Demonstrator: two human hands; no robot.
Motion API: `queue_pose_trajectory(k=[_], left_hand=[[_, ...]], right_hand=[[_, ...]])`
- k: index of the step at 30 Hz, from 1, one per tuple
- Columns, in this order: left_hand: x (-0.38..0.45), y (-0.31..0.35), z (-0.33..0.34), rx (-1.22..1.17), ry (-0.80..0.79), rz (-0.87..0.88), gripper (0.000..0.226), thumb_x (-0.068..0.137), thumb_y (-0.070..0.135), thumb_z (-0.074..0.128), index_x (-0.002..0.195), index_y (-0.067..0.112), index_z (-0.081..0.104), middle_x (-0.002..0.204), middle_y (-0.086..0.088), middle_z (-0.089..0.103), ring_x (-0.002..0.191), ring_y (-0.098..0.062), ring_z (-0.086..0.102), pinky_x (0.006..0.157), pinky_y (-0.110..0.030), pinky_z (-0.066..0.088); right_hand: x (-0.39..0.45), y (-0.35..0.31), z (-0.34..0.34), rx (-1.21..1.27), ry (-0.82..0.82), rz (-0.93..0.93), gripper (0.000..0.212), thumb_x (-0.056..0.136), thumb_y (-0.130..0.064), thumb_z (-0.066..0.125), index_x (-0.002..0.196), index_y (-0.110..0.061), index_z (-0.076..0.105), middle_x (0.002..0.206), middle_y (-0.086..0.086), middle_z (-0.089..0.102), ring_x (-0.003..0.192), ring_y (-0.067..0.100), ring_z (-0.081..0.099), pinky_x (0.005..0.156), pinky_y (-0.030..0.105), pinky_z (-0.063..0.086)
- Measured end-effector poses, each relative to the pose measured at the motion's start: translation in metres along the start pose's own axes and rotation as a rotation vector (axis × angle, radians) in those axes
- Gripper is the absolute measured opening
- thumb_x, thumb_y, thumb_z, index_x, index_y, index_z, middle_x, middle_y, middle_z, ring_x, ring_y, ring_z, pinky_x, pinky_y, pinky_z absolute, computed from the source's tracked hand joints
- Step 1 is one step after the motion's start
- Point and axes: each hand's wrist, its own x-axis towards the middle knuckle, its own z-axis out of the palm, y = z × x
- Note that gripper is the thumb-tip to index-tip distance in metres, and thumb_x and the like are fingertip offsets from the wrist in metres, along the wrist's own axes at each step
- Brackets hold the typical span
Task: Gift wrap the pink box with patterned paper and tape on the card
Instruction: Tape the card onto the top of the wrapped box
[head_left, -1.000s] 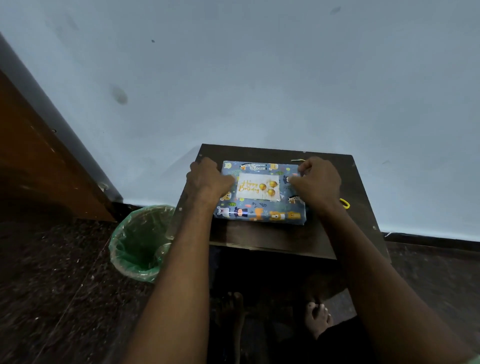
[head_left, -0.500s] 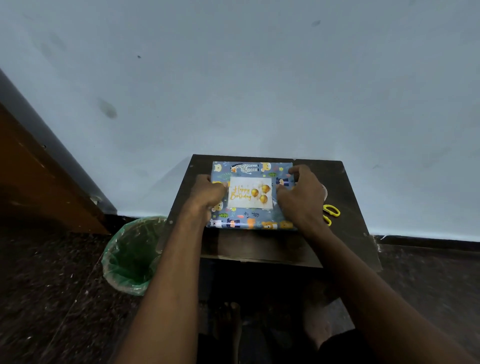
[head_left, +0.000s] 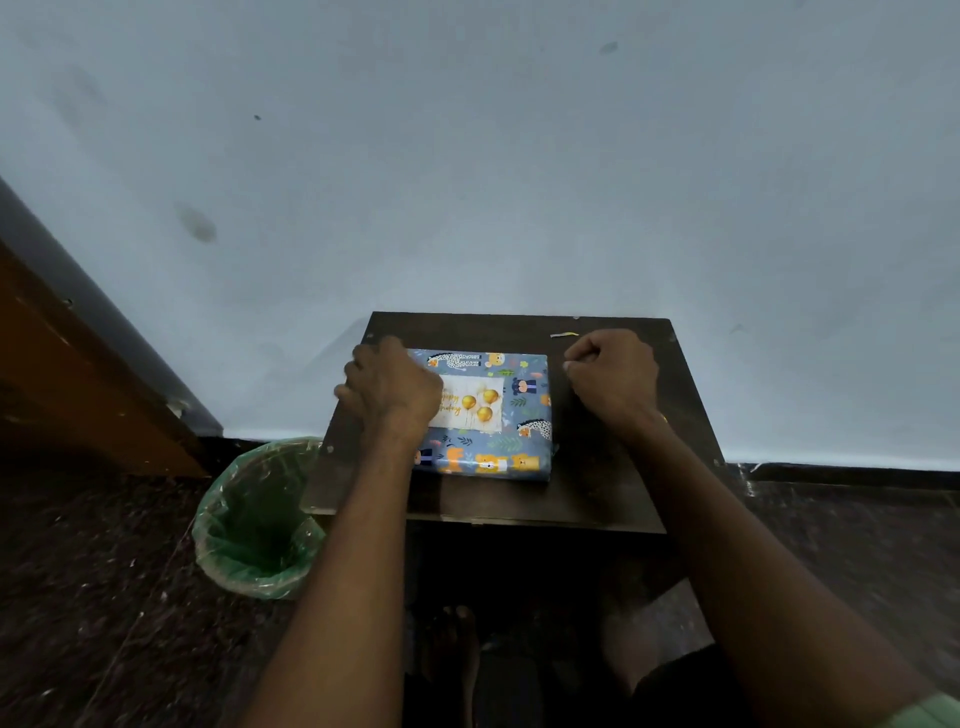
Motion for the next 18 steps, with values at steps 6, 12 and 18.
queue_pose_trajectory(k=[6, 12, 18], left_hand=[[-0.017, 0.044, 0.028, -0.316, -0.068, 0.501, 0.025, 0.088, 0.023, 0.082, 0.112, 0.031, 0.078, 0.119, 0.002, 0.07, 0.115, -0.019, 0.066, 0.104, -0.046, 0.054], [-0.039, 0.08, 0.058, -0.071, -0.21, 0.694, 0.036, 0.086, 0.039, 0.083, 0.121, 0.041, 0.073, 0.127, 0.009, 0.062, 0.124, -0.015, 0.058, 0.094, -0.037, 0.029], [-0.056, 0.092, 0.071, 0.06, -0.202, 0.751, 0.042, 0.088, 0.037, 0.081, 0.128, 0.041, 0.071, 0.135, 0.01, 0.056, 0.13, -0.013, 0.053, 0.095, -0.036, 0.018]], right_hand=[[0.013, 0.029, -0.02, -0.097, -0.019, 0.043, 0.011, 0.072, -0.012, 0.077, 0.07, -0.019, 0.07, 0.08, -0.002, 0.072, 0.085, 0.024, 0.069, 0.068, 0.028, 0.046], [0.009, 0.048, -0.03, -0.209, -0.076, -0.102, 0.016, 0.074, -0.012, 0.077, 0.079, -0.027, 0.078, 0.092, 0.003, 0.076, 0.096, 0.025, 0.068, 0.074, 0.028, 0.045], [0.009, 0.062, -0.05, -0.127, -0.044, 0.032, 0.038, 0.073, -0.01, 0.085, 0.109, -0.018, 0.073, 0.104, 0.001, 0.068, 0.098, 0.021, 0.063, 0.077, 0.028, 0.04]])
